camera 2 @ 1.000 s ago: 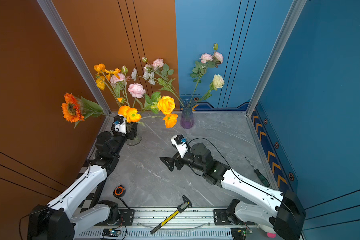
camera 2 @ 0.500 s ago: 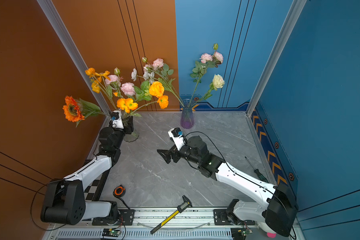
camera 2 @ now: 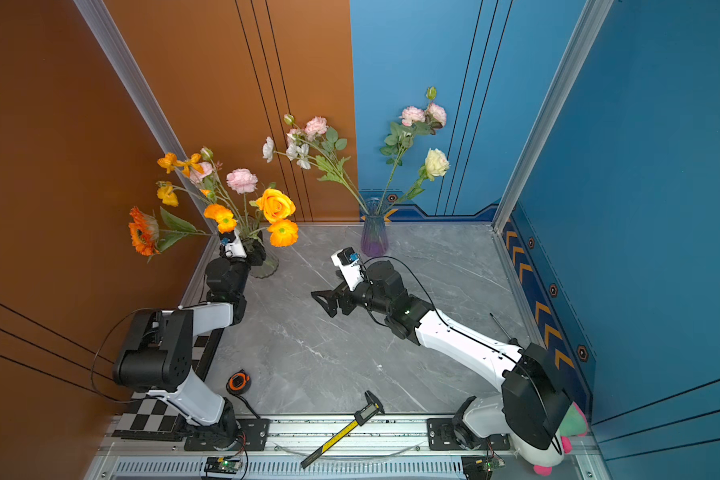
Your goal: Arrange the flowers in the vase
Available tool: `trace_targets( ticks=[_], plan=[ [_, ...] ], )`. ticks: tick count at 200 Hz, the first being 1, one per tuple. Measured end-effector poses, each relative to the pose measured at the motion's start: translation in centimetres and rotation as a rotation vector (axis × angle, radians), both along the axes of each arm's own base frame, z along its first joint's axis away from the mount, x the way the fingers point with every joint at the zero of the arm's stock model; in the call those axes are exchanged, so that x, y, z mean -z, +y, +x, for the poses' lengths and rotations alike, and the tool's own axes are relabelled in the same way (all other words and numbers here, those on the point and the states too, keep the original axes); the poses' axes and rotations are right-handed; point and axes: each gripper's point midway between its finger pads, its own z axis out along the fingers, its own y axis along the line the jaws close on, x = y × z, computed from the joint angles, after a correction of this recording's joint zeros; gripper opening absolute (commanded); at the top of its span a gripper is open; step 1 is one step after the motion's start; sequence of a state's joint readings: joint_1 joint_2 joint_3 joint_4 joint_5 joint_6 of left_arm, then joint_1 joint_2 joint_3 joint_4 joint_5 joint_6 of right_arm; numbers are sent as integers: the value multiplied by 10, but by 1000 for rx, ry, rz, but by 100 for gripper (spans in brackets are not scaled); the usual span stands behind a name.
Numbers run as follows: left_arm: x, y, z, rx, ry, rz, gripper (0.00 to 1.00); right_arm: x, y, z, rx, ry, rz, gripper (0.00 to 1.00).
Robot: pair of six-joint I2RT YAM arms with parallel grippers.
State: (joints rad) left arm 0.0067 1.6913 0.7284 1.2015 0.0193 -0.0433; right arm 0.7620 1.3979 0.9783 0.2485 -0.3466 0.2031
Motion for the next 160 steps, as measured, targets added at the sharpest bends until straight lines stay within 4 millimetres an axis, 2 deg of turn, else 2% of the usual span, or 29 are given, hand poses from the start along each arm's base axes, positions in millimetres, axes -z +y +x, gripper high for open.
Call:
trace_targets(
  ticks=[33,68,122,160],
  plan=[
    [21,-3,21,21,37,17,40,12,2,10,0,36,7,100],
    [27,-5,43,40,34,42,40,18,4,16,-4,63,23,100],
    [29,-2,72,48,14,60,40,-5,15,32,-13,30,61,100],
    [32,-3,91,59,3,67,40,-5,21,36,-26,33,63,100]
  ],
)
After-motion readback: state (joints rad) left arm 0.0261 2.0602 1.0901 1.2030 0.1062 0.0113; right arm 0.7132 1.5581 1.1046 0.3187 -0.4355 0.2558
